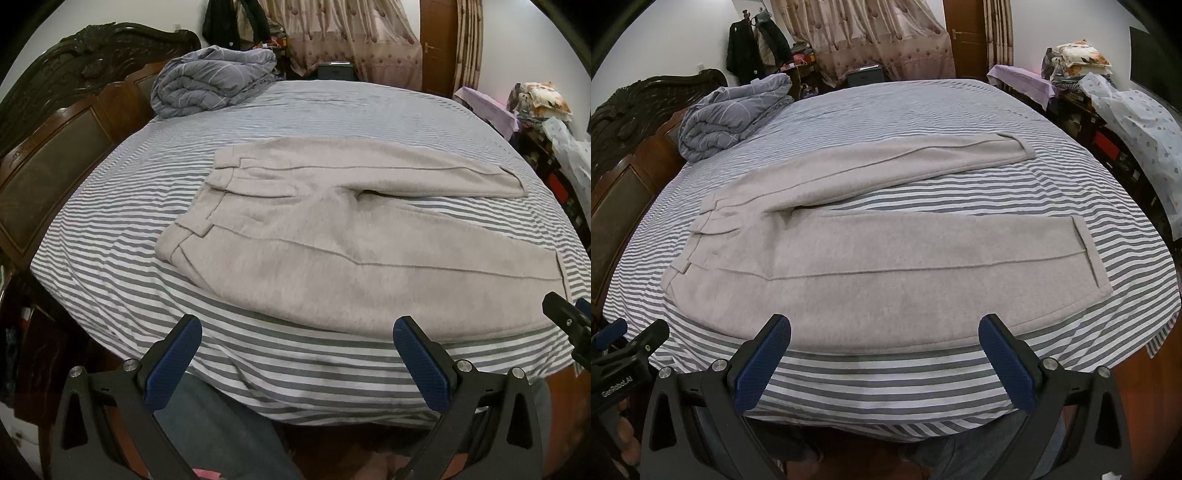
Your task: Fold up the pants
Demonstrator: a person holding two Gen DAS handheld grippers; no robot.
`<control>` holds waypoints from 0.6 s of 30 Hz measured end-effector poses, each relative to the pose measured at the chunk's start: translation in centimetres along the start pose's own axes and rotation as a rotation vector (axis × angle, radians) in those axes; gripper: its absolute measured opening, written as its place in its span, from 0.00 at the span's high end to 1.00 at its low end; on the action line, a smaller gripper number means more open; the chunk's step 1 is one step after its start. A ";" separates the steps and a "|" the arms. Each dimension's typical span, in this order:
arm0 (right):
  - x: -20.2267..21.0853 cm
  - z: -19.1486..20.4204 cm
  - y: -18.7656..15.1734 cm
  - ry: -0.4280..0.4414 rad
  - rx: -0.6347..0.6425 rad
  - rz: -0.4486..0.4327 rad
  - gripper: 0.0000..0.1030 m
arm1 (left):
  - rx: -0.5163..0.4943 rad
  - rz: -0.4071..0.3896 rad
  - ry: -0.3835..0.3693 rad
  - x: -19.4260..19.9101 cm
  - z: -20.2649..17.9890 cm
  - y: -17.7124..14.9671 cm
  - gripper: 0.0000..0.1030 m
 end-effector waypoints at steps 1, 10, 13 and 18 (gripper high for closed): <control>0.0 -0.1 0.0 -0.002 0.000 0.001 0.02 | 0.000 0.002 -0.001 0.0 0.0 0.0 0.00; 0.0 0.0 -0.1 -0.003 -0.003 0.002 0.02 | 0.007 0.011 0.000 -0.2 0.1 0.0 0.00; -0.1 0.0 -0.1 -0.003 -0.006 0.007 0.02 | 0.006 0.017 -0.001 -0.2 0.0 -0.1 0.00; -0.3 -0.1 -0.1 -0.003 -0.012 0.015 0.02 | 0.007 0.021 0.000 -0.4 0.1 -0.2 0.00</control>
Point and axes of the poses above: each gripper's, at about its wrist camera, not at the fingertips, and x roughly against the way its jaws point, z to its left, y to its top, the point moved 6 cm from there along -x, roughly the way its jaws point, and after that the axes turned 14 degrees about -y, right-handed, at the moved point
